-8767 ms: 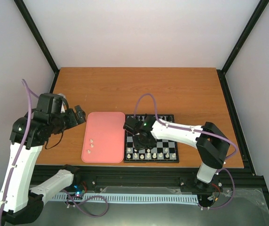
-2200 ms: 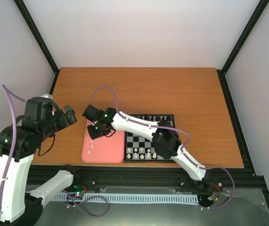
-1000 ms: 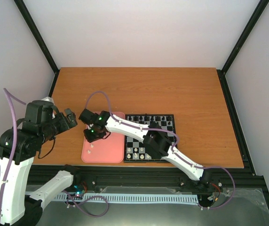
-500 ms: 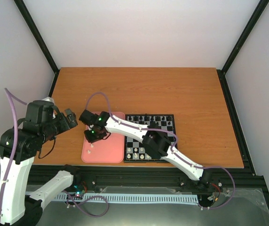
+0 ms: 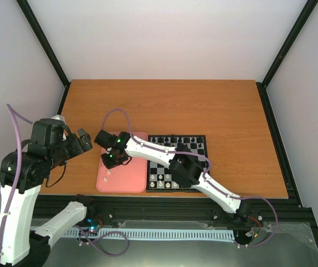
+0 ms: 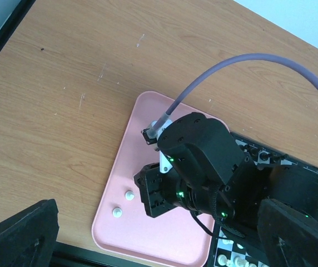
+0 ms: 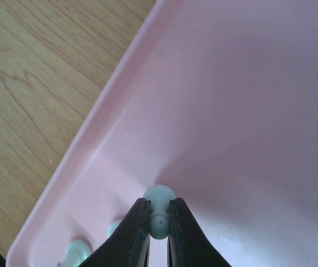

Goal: Set up the chess pieces on the board
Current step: Pick up the chess piece from the storage box, then place the chess piece on the chessboard.

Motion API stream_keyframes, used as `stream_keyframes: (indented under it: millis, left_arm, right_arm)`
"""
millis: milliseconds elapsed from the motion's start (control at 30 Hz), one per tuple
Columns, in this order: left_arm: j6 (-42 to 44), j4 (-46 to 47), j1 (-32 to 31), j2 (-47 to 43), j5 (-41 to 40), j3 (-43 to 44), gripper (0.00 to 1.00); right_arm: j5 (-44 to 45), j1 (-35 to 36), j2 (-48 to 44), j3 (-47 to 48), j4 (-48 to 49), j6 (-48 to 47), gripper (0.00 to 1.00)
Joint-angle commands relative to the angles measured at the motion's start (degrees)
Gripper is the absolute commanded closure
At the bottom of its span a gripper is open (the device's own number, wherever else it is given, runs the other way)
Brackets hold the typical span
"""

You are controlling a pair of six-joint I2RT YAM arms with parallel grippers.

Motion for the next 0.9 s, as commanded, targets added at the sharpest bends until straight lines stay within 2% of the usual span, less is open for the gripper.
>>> stream_keyframes:
  millis: [0, 333, 767, 867]
  left_arm:
    - [0.6, 0.6, 0.0, -0.5, 0.7, 0.2, 0.0]
    - [0.6, 1.0, 0.0, -1.1, 1.3, -0.9, 0.0]
    - [1.1, 2.3, 0.0, -1.4, 2.2, -1.9, 0.0]
    - [1.0, 2.8, 0.0, -1.3, 2.5, -2.9, 0.0]
  right_arm:
    - [3.7, 0.0, -7.5, -2.3, -0.9, -0.9, 0.91]
    - [6.3, -0.8, -17.1, -11.7, -4.2, -1.2, 0.91]
    - [8.6, -9.0, -47.6, -57.1, 0.7, 4.8, 0.91]
    - [8.9, -9.9, -51.4, -62.9, 0.8, 5.9, 0.91]
